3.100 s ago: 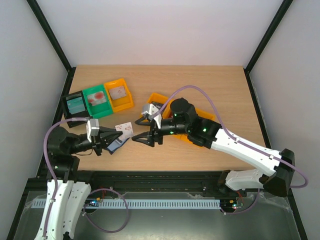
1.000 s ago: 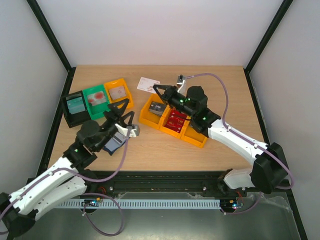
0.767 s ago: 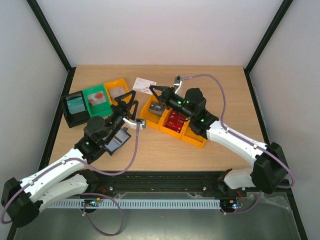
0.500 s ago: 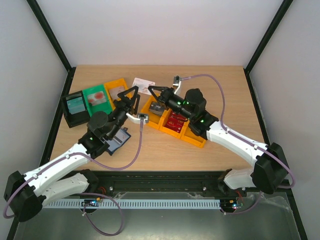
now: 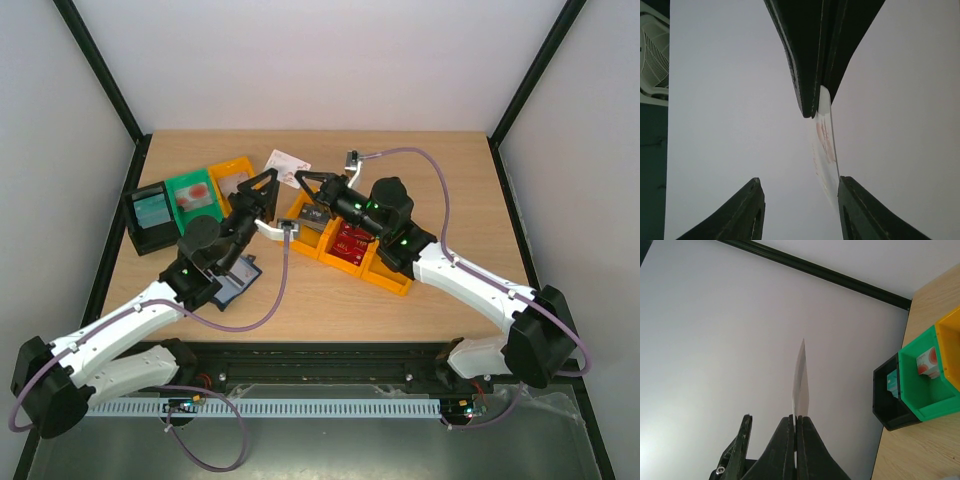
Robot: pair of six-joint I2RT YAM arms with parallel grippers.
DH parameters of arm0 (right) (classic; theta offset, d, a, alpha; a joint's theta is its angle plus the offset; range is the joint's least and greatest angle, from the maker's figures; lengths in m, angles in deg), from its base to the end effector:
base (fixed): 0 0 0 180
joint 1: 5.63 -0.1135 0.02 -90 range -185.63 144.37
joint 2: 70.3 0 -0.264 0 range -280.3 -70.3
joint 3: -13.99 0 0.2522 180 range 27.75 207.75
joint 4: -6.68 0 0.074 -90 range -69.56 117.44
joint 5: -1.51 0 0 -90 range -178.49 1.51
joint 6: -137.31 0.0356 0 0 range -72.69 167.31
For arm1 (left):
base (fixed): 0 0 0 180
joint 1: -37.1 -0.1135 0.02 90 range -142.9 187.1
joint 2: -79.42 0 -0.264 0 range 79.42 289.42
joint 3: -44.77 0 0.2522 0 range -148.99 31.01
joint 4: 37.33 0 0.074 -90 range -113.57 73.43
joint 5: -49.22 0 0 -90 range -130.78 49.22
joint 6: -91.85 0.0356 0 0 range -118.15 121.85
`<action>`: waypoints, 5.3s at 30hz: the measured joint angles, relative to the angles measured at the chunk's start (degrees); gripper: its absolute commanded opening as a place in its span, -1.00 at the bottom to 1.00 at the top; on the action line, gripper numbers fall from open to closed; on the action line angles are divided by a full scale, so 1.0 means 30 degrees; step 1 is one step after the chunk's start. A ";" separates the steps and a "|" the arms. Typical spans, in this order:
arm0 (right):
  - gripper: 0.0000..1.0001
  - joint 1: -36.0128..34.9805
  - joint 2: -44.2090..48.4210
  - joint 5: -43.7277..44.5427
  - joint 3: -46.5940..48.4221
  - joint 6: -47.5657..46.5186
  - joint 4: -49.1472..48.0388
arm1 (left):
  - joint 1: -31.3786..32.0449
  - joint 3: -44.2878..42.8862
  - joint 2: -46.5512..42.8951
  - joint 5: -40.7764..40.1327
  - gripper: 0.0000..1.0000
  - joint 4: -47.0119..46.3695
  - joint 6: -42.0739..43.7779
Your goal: Take the credit cards out of the card holder
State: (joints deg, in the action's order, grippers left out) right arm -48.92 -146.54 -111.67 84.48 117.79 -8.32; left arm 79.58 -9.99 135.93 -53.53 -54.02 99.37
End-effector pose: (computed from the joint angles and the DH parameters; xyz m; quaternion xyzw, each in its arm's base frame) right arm 0.2186 0.2251 0.3618 0.0004 0.6528 0.6962 0.2987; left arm 0.1760 -0.1505 0.3540 0.5388 0.2898 0.4241 0.6677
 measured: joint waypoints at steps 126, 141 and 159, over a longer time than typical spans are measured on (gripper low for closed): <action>0.97 0.3031 0.5071 0.3978 -0.0721 -1.0856 0.7096 | -1.0841 -1.6531 2.1026 -0.1086 0.47 1.5147 -1.0797; 0.85 0.3031 0.5224 0.2098 -0.0721 -1.1001 0.7191 | -1.0870 -1.8404 1.3653 0.6033 0.74 2.1471 -2.0189; 0.49 -0.3184 -0.6819 -0.1297 0.3082 -1.2713 1.1067 | -1.6830 -0.3104 0.8429 1.0557 0.98 2.8283 -2.1646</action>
State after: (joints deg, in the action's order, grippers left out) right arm -58.47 -167.00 -115.56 93.73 79.65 24.89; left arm 29.09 -19.30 161.22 -21.86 30.82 34.43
